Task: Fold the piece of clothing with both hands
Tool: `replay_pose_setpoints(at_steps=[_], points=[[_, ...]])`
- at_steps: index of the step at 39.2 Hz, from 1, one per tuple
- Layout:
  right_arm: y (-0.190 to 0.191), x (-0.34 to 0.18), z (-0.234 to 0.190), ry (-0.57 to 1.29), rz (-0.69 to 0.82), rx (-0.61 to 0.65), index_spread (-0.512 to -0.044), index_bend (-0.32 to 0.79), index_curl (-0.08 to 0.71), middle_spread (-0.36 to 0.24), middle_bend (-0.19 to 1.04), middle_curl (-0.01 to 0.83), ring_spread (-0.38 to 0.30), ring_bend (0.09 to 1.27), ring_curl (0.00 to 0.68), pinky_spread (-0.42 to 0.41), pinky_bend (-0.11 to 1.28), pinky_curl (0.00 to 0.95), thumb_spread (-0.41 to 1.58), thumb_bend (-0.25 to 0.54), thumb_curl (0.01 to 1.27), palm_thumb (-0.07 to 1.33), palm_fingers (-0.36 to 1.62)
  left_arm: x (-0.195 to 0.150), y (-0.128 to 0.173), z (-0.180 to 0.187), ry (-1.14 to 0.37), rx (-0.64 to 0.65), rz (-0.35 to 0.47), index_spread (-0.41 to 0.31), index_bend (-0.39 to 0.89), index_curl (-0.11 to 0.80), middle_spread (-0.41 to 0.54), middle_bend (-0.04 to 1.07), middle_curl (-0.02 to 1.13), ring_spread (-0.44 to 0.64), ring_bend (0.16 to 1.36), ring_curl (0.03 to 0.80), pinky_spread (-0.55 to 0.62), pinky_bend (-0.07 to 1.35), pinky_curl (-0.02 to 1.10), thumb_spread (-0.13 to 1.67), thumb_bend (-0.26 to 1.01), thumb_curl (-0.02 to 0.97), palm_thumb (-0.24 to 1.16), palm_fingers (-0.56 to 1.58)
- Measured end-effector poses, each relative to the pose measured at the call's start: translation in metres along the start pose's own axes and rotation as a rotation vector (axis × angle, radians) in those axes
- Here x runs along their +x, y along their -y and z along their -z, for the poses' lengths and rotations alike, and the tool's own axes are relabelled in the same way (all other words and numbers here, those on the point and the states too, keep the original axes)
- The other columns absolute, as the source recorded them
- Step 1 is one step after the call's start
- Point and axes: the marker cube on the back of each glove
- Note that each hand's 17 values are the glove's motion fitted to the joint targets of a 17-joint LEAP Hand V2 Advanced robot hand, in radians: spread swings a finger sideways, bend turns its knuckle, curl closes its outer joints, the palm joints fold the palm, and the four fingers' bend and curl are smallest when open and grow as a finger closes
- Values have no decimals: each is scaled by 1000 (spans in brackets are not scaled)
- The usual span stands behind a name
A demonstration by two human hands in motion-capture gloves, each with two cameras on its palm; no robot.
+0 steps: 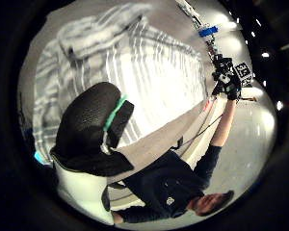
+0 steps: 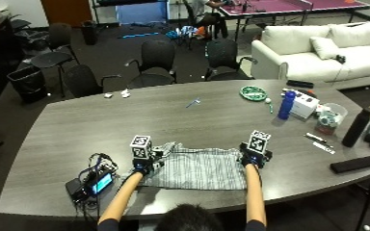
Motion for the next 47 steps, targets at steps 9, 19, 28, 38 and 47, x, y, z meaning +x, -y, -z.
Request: replay_pose_setpoints(at_steps=[9,19,28,38,47], points=[[9,18,-39,149,-116,-105,-211,36,246,-14,174,408,-63,545,427,1,708,409,1079,-45,484,643,653,-25,-10,-60,-66,-148,92,-38,233,352,213,87,345,260,581,388,296,388,423,1162,-44,323,170,72],[13,-7,-61,94,-141,-126,-176,53,196,29,195,408,-63,595,424,-3,719,398,1125,-28,429,595,660,-44,-12,-100,-144,-323,215,-39,148,335,313,141,278,402,598,353,421,421,395,1091,-37,302,93,-65],[15,0,-64,90,-176,-118,-151,59,170,37,222,420,-63,614,419,9,678,380,1184,-30,386,537,647,-39,-20,-105,-77,-306,221,-40,151,325,324,177,277,468,563,325,471,358,362,1064,-27,299,83,-73],[12,10,-52,203,-135,-80,-147,84,166,38,233,427,-49,601,409,42,614,361,1226,-18,358,513,596,-30,-39,-106,-12,-340,268,-24,140,312,339,160,262,514,563,309,498,357,351,1067,-31,289,49,-63],[33,-11,-71,148,-66,-3,-238,106,180,2,176,407,-23,552,402,91,583,361,1220,-17,350,513,368,-29,-43,-106,-32,-345,246,-17,144,301,353,160,251,534,567,300,501,371,350,1069,-24,286,38,-57]])
